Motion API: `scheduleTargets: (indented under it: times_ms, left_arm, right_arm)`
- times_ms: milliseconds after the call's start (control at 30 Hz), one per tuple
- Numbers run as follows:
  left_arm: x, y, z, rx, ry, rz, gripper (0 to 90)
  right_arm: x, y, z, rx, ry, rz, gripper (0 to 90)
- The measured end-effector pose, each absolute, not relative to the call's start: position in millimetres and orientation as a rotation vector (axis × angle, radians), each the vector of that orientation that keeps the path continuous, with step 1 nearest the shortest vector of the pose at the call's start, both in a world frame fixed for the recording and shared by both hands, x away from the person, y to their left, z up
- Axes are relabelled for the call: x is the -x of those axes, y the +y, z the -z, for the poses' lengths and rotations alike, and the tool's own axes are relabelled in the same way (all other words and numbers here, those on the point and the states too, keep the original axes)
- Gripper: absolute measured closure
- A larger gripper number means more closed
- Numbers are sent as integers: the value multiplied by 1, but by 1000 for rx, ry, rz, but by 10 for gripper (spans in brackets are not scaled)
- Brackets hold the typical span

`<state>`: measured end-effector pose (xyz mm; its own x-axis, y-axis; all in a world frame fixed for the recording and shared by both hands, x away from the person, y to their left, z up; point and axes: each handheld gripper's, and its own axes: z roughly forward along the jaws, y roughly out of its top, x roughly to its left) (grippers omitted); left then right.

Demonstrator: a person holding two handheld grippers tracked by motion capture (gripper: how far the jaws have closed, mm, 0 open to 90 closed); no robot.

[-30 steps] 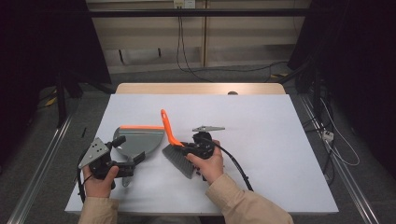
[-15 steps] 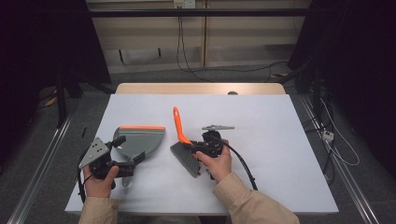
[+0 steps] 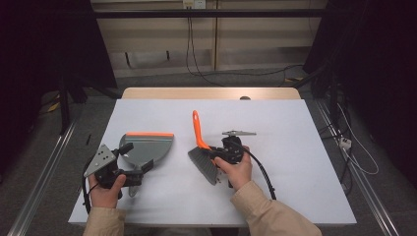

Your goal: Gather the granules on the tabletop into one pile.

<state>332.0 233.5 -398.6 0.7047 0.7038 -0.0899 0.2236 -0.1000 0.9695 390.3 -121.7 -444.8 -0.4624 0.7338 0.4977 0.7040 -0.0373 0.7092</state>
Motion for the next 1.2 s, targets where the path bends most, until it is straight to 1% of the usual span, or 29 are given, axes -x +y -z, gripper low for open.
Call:
scheduleTargets:
  times_ms: [567, 833, 967, 1200]
  left_arm:
    - [-332, 233, 399, -1663, 757, -476, 32]
    - [-333, 231, 400, -1669, 757, -473, 32]
    - [-334, 232, 400, -1667, 758, -472, 32]
    - [-334, 233, 400, -1664, 761, -473, 32]
  right_arm:
    - [-391, -139, 444, -1632, 2136, -1542, 710]
    - [-395, -137, 441, -1618, 2169, -1631, 711]
    - [-395, -132, 431, -1530, 2220, -1692, 711]
    - [-388, -133, 415, -1235, 2427, -1719, 711]
